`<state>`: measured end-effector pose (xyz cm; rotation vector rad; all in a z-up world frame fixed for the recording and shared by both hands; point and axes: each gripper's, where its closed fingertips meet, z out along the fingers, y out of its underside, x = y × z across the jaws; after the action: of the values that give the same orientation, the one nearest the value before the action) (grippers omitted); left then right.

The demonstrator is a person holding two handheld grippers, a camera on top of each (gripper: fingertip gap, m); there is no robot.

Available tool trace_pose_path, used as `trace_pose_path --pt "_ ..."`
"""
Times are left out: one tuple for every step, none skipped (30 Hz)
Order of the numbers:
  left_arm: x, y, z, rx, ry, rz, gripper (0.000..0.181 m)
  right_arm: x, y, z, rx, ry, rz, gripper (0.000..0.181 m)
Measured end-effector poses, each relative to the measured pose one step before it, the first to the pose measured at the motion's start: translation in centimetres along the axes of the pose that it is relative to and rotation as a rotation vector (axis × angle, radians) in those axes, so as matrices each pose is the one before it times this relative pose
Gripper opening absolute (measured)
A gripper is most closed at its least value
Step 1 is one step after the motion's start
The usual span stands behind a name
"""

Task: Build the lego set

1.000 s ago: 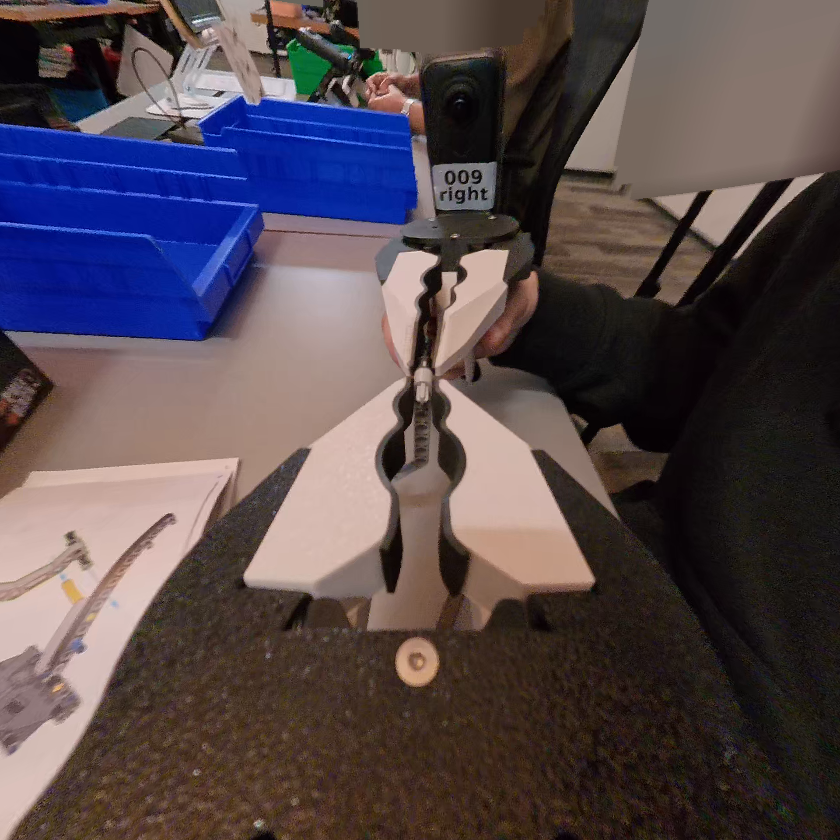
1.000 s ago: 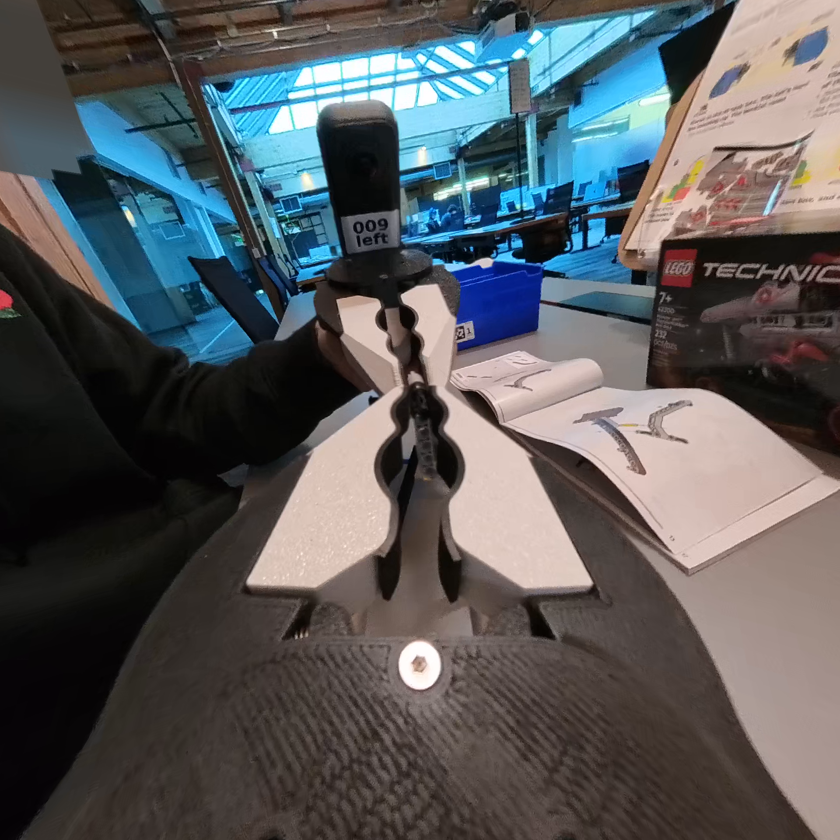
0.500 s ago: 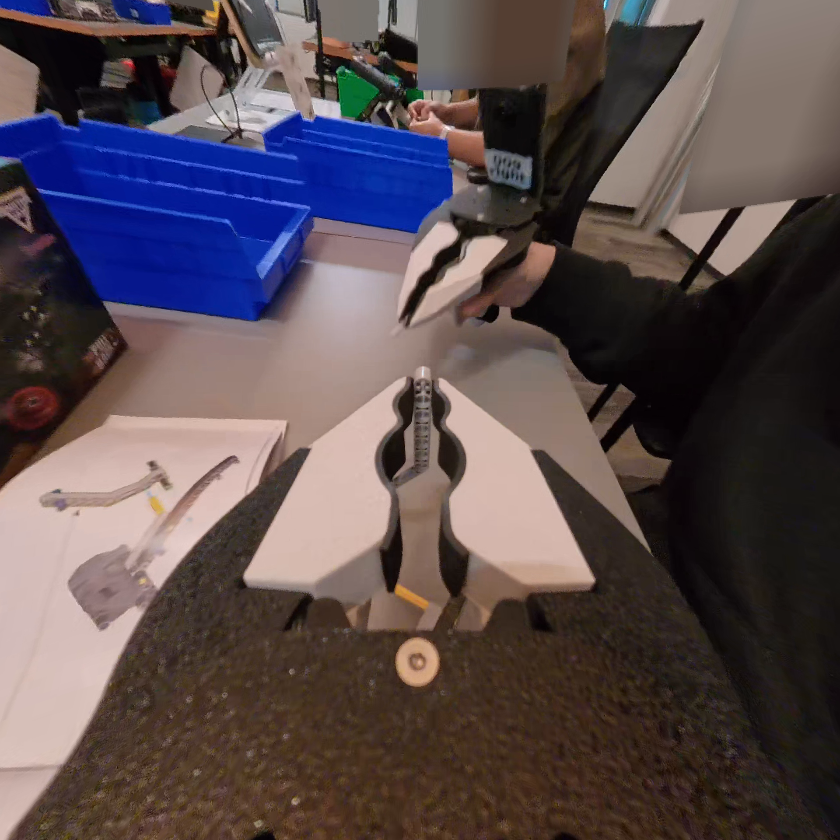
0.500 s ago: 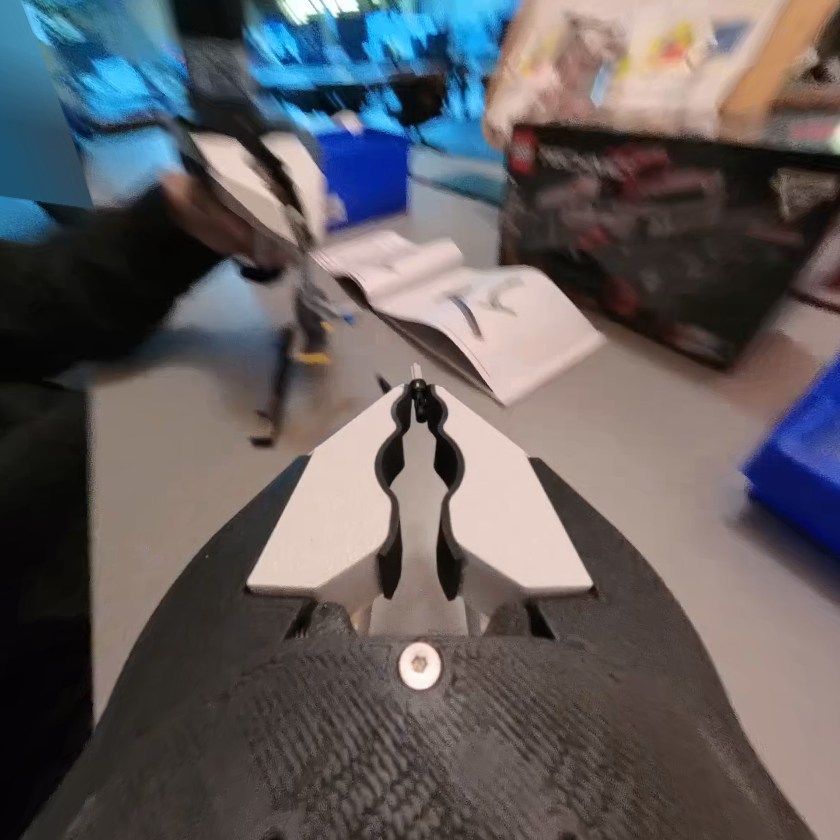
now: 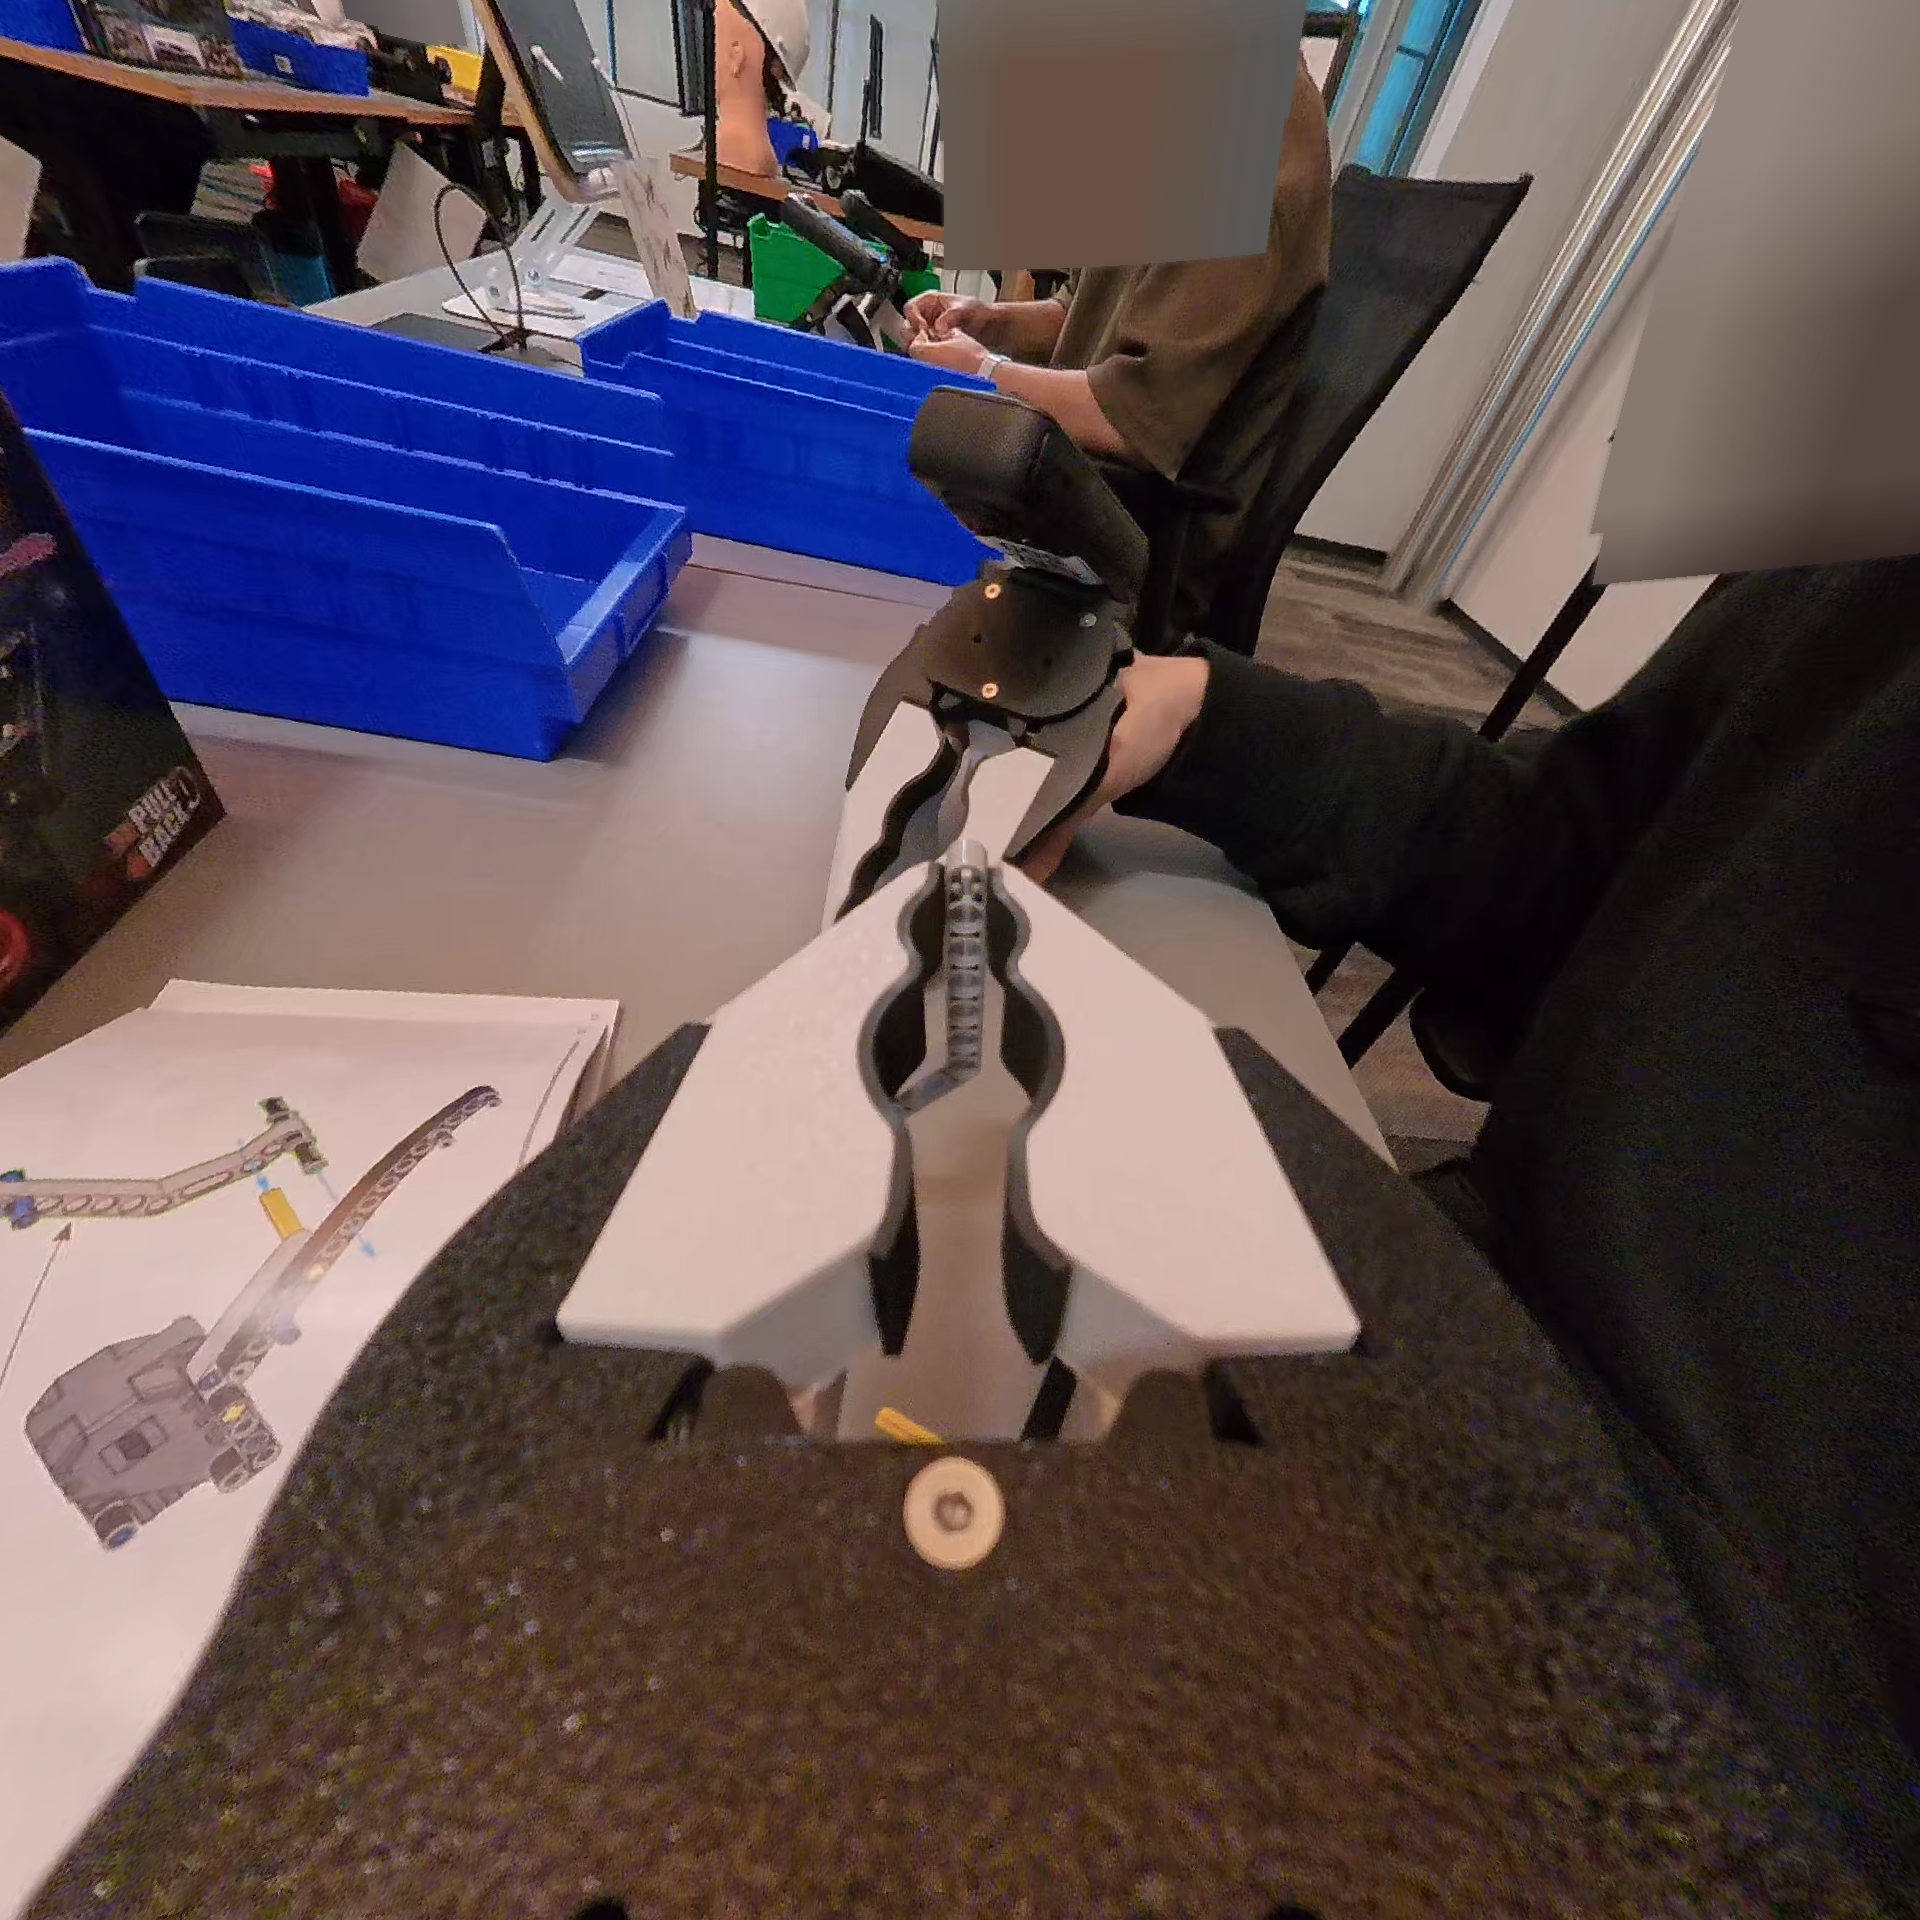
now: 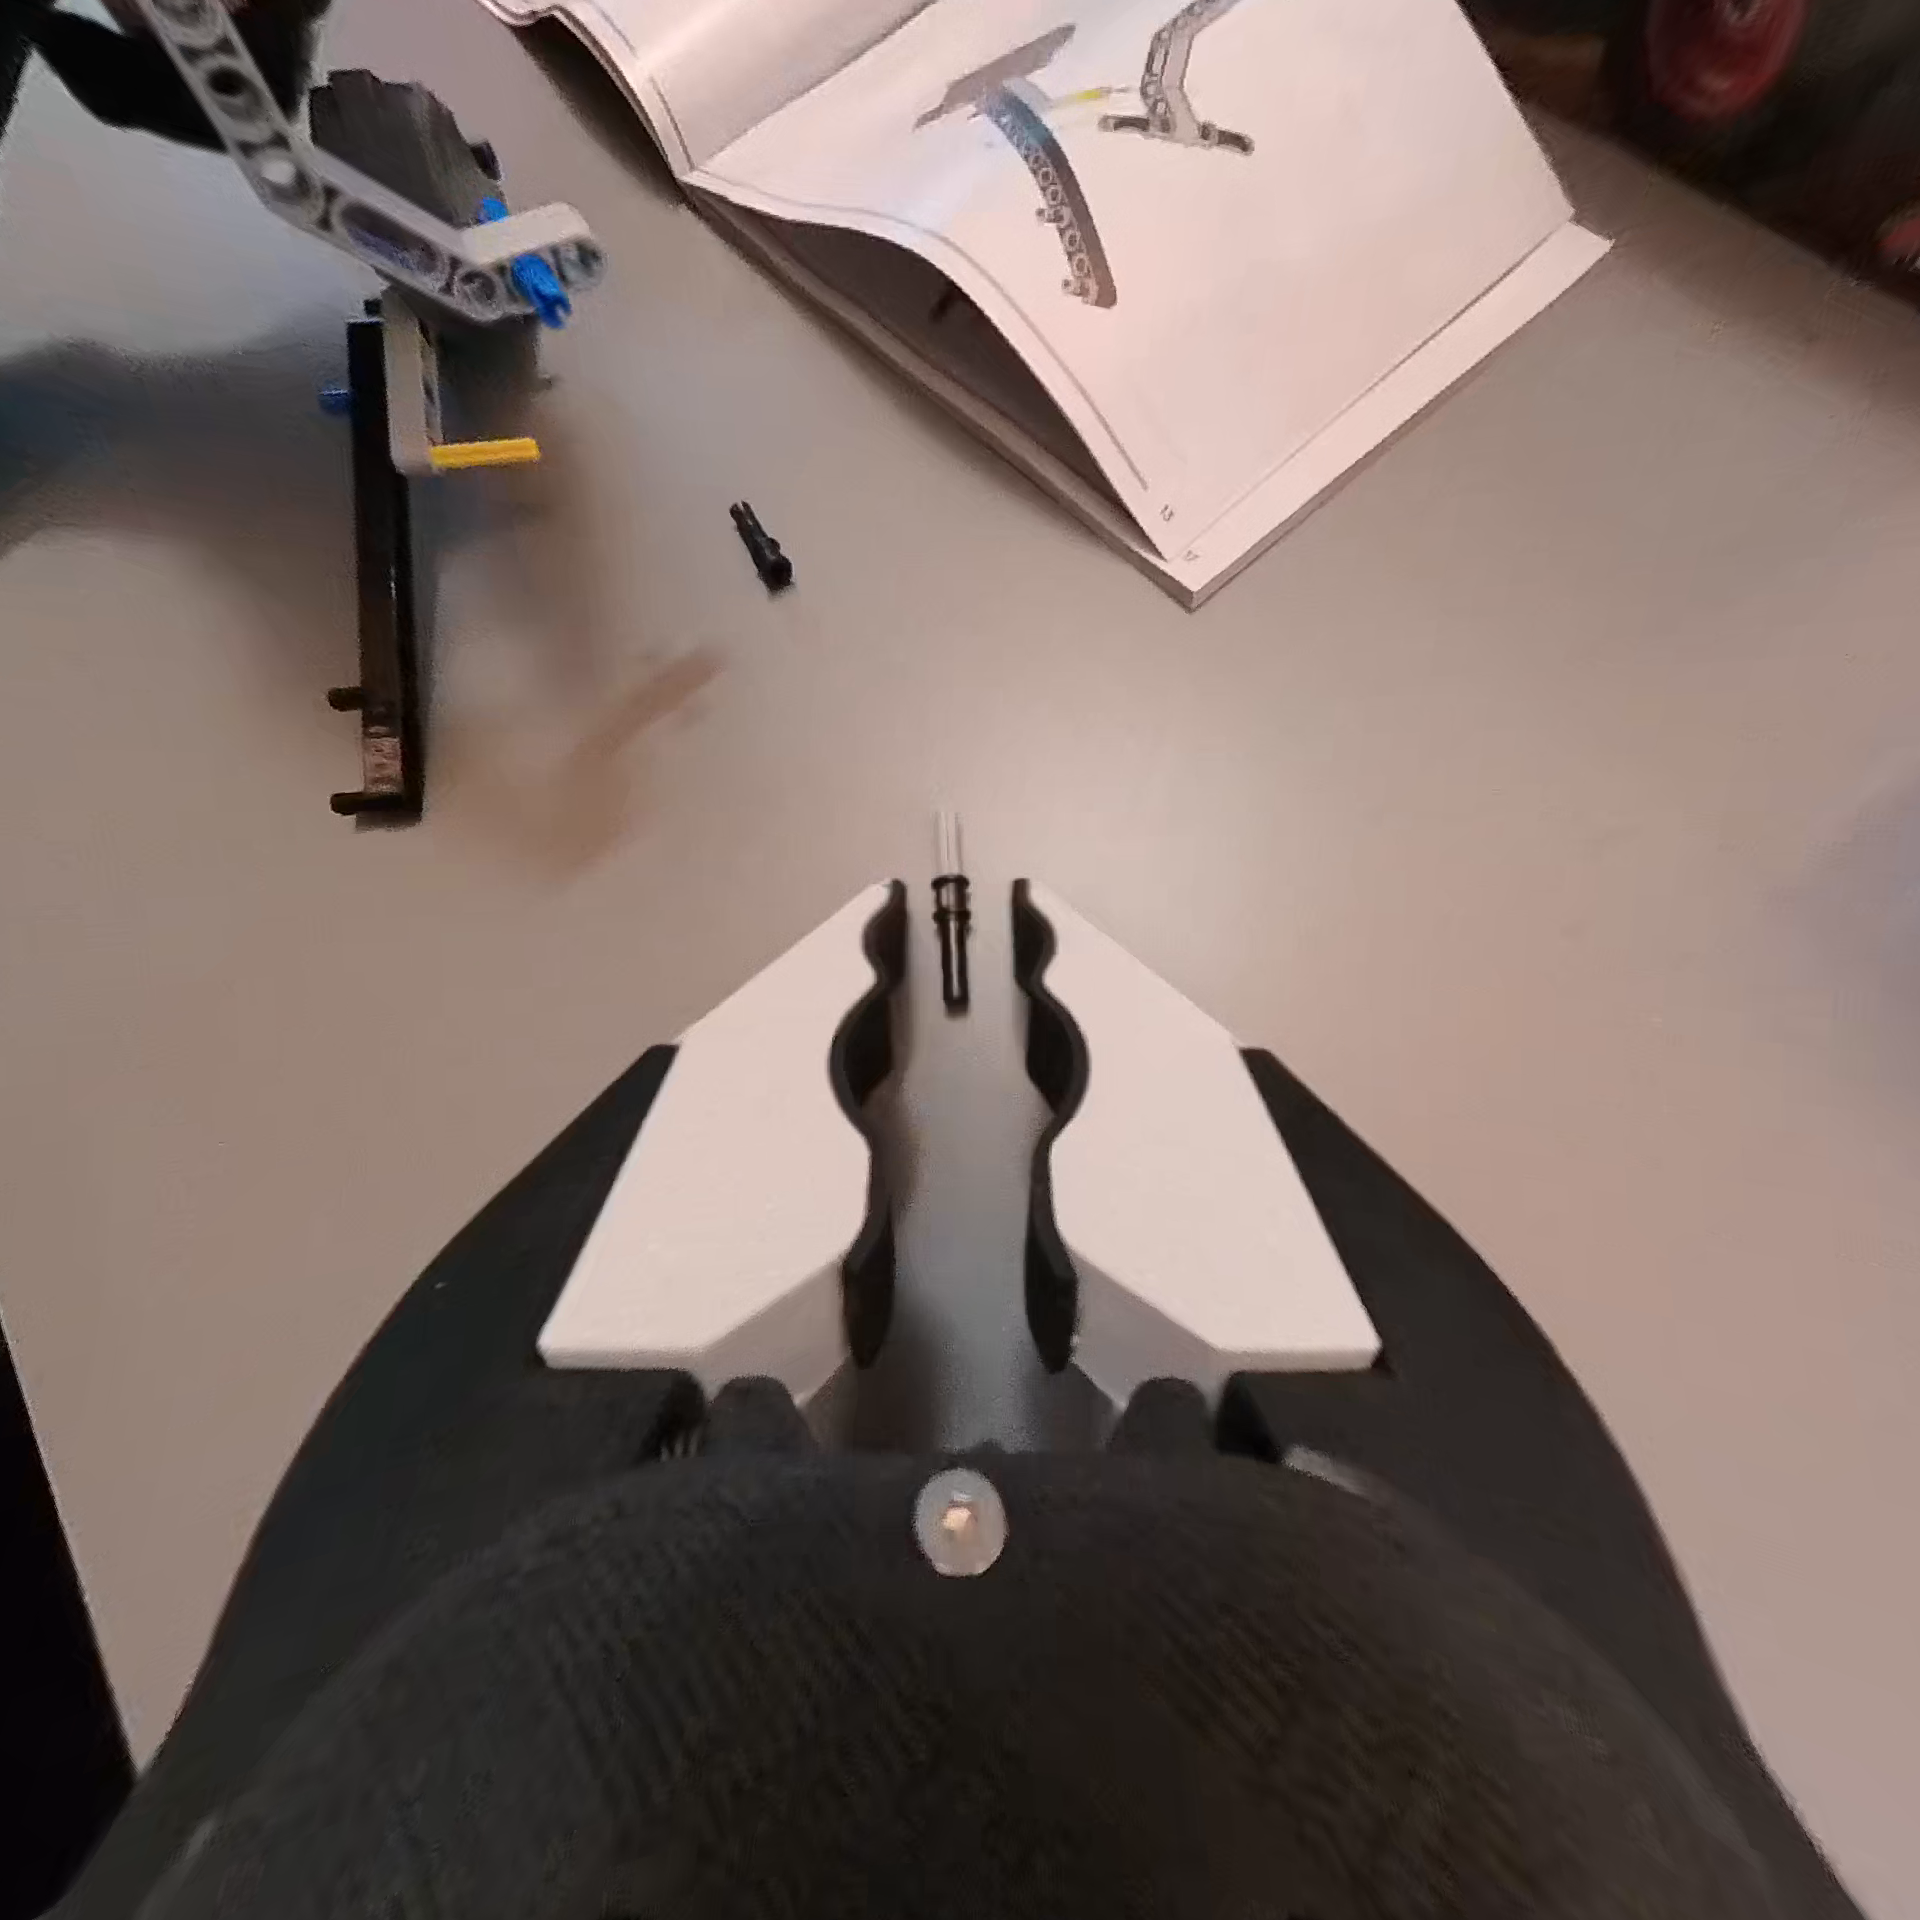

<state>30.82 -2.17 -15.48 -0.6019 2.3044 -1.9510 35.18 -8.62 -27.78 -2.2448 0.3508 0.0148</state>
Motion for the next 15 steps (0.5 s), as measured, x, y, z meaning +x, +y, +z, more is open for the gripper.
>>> trace_pose_path --pt "-0.105 -0.076 0.0 0.0041 -0.0005 -0.0099 0.005 0.102 0.033 -0.11 0.0028 0.0039 0.0041 0.023" --pt "-0.121 -0.093 0.016 0.0057 -0.0017 -0.0115 0.005 0.05 0.031 -0.134 0.0032 -0.0009 0.0054 0.029" --pt "-0.113 -0.177 0.019 0.0102 -0.0024 -0.0164 0.005 0.048 0.065 -0.205 0.0014 -0.0016 0.0043 0.039" --pt "-0.018 -0.212 0.04 0.0115 0.0039 -0.0224 0.005 0.209 0.132 -0.294 -0.0035 0.0104 0.0002 0.047" --pt "0.034 -0.226 0.057 0.0131 0.0071 -0.0253 0.005 0.199 0.036 -0.374 0.0015 0.0132 -0.0094 0.051" --pt "0.022 -0.269 0.073 0.0157 0.0056 -0.0266 0.005 0.156 -0.277 -0.42 0.0205 0.0161 -0.0161 0.055" --pt "0.058 -0.217 0.094 0.0124 0.0093 -0.029 0.005 0.104 -0.579 -0.403 0.0387 0.0172 -0.0098 0.057" --pt "0.054 -0.178 0.109 0.0084 0.0098 -0.0328 0.005 -0.191 -0.738 -0.35 0.0436 -0.0004 -0.0054 0.056" --pt "-0.008 -0.207 0.095 0.0098 0.0061 -0.0355 0.005 -0.574 -0.955 -0.284 0.0494 -0.0158 -0.0161 0.053" --pt "0.012 -0.248 0.095 0.0116 0.0063 -0.0327 0.005 -0.758 -1.327 -0.227 0.0651 -0.0102 -0.0368 0.051" --pt "0.066 -0.242 0.111 0.0097 0.0084 -0.0252 0.005 -0.976 -1.679 -0.131 0.083 -0.0088 -0.0494 0.046" --pt "0.038 -0.232 0.111 0.0092 0.0047 -0.02 0.005 -1.108 -1.692 0.073 0.078 -0.0159 -0.0475 0.042" --pt "-0.008 -0.276 0.116 0.0118 0.0007 -0.0197 0.005 -0.977 -1.45 0.288 0.0571 -0.0138 -0.0436 0.04" --pt "0.01 -0.305 0.101 0.0127 0.0014 -0.0241 0.005 -0.679 -1.129 0.382 0.0372 0.0002 -0.0475 0.038" --pt "0.073 -0.329 0.091 0.0131 0.005 -0.0289 0.005 -0.515 -0.836 0.411 0.0238 0.0086 -0.0534 0.037"
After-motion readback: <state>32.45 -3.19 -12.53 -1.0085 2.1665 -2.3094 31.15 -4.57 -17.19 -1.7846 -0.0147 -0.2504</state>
